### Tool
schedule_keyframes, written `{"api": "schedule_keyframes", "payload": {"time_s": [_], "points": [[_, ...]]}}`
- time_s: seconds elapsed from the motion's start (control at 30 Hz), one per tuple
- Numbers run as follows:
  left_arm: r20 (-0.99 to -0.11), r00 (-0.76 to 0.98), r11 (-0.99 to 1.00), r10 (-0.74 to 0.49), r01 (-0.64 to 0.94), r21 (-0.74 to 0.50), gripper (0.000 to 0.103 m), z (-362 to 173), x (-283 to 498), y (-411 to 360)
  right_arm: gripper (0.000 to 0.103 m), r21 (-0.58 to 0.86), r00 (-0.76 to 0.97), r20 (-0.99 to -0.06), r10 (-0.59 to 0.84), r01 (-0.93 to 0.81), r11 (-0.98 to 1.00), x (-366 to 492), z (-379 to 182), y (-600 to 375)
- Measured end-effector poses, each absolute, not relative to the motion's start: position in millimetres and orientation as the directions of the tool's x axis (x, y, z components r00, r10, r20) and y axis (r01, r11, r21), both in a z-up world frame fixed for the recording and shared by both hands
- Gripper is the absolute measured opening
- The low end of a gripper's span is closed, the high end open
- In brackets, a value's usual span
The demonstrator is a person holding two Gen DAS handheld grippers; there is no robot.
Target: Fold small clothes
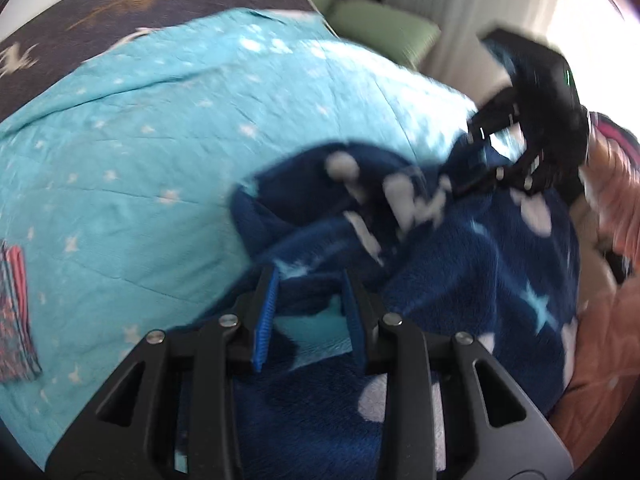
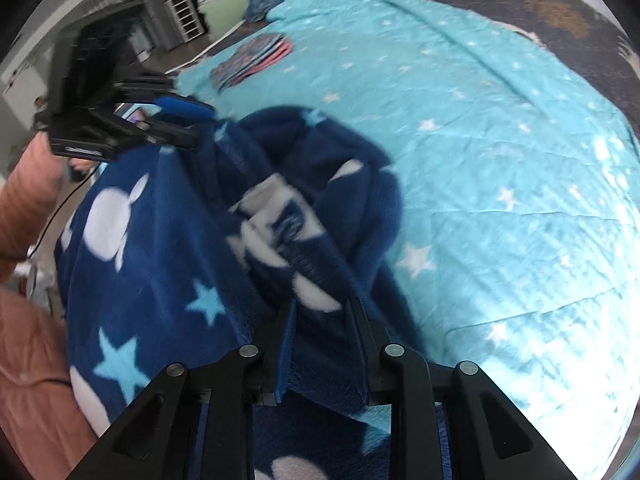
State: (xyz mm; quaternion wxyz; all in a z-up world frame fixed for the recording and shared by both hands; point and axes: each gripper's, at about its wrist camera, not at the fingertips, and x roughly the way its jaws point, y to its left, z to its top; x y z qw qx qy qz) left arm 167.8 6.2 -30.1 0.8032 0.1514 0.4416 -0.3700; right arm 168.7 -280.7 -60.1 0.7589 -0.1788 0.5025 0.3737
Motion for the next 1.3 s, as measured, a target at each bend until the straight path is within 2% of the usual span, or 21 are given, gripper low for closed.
{"api": "schedule_keyframes", "payload": {"time_s": [0.13,0.2,0.23,0.27,0.3,0.37,0.47,0.63,0.73,0.83,0.9,1.03,1.13,1.3], "points": [[-0.840,0.296,0.613,-0.456,0.788,-0.055,0.034,-33.4,155.3,-1.2,0.044,0.105,0.207,-0.895,0.395,-0.763,0.638,165.9,-60.7,-279.5],[-0.845,0.286,0.604,-0.452,0.795,-0.054,0.034,-34.7,152.3,-0.2,0.044,0.114,0.202,-0.895,0.399,-0.759,0.641,168.8,-63.0,-278.3],[-0.847,0.282,0.603,-0.451,0.796,-0.056,0.034,-36.4,152.0,-0.2,0.040,0.118,0.201,-0.894,0.400,-0.757,0.643,169.6,-64.6,-277.9],[-0.848,0.278,0.605,-0.451,0.794,-0.061,0.034,-38.0,152.4,0.4,0.029,0.116,0.200,-0.896,0.395,-0.754,0.646,169.8,-66.3,-277.1],[-0.850,0.275,0.609,-0.450,0.790,-0.066,0.034,-39.1,153.6,0.1,0.008,0.115,0.202,-0.896,0.395,-0.754,0.646,169.1,-67.2,-276.3],[-0.843,0.279,0.614,-0.460,0.786,-0.075,0.018,-37.5,152.1,0.5,0.008,0.094,0.234,-0.883,0.408,-0.762,0.641,164.7,-62.5,-275.2],[-0.808,0.302,0.617,-0.505,0.782,-0.093,0.014,-26.1,151.1,4.9,0.007,0.112,0.276,-0.840,0.468,-0.755,0.646,160.1,-44.4,-283.2],[-0.728,0.422,0.690,-0.540,0.717,-0.097,0.014,3.3,163.2,22.8,0.007,0.158,0.389,-0.728,0.565,-0.706,0.690,163.8,-4.0,-310.0],[-0.736,0.426,0.714,-0.527,0.691,-0.111,0.016,-0.2,173.2,24.1,0.008,0.165,0.413,-0.730,0.544,-0.666,0.728,174.9,-7.4,-316.1],[-0.786,0.436,0.739,-0.439,0.672,-0.040,0.020,-17.8,172.8,15.8,0.016,0.134,0.372,-0.805,0.462,-0.645,0.752,187.3,-31.9,-303.5],[-0.798,0.438,0.749,-0.414,0.662,-0.026,0.020,-22.8,168.6,15.8,0.016,0.092,0.378,-0.835,0.399,-0.621,0.779,187.0,-42.4,-300.3],[-0.767,0.510,0.798,-0.390,0.602,-0.006,0.029,-7.9,147.9,34.2,0.028,0.116,0.448,-0.802,0.395,-0.532,0.839,175.7,-27.9,-324.1],[-0.733,0.579,0.862,-0.358,0.507,-0.021,0.048,4.3,129.3,57.7,0.032,0.131,0.500,-0.771,0.394,-0.482,0.866,154.5,-14.9,-343.7],[-0.743,0.579,0.915,-0.334,0.387,-0.109,0.051,-6.5,93.0,90.5,0.032,0.194,0.471,-0.756,0.455,-0.502,0.843,115.2,-8.9,-343.1]]}}
